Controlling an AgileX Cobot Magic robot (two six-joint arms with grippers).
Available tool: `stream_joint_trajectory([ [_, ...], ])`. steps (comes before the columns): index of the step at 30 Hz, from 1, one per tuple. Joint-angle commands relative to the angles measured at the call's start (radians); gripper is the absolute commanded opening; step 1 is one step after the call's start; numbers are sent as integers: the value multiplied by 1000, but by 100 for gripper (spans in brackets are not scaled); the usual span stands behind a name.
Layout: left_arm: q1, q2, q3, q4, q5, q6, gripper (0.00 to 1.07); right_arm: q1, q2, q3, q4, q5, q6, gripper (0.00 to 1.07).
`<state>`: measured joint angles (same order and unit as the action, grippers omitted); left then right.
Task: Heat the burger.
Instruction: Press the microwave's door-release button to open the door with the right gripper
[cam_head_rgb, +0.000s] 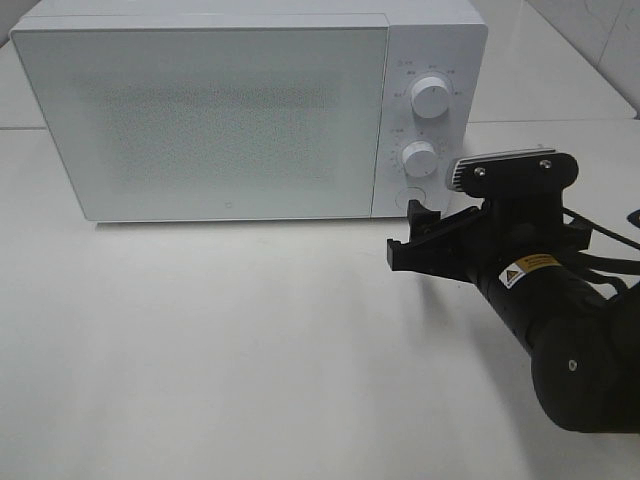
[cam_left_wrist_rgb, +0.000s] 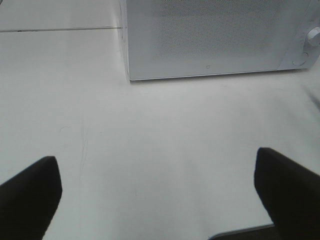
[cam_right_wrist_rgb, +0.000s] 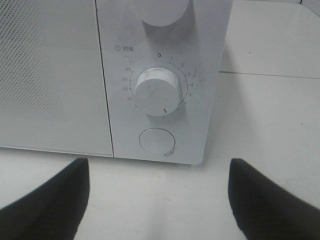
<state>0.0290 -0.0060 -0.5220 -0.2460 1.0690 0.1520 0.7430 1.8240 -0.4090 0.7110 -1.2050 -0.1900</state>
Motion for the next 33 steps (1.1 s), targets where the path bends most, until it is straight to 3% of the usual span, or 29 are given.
stream_joint_trajectory([
  [1,2,-15,2,1,6,1,99,7,-1,-11,-4,-29,106,72],
  [13,2,-15,2,1,6,1,99,6,1,-11,-3,-14,745,52],
  [15,2,-15,2,1,6,1,99,6,1,-11,-3,2,936,40],
  [18,2,-15,2,1,6,1,99,6,1,-11,-3,4,980,37],
  [20,2,-15,2,1,6,1,99,6,1,-11,-3,5,1131,22],
  [24,2,-15,2,1,6,1,99,6,1,-11,4,5,1209,13],
  [26,2,-15,2,1,6,1,99,6,1,-14,15,7,1282,3],
  [33,2,-15,2,1,6,1,99,6,1,-15,33,59,1395,0],
])
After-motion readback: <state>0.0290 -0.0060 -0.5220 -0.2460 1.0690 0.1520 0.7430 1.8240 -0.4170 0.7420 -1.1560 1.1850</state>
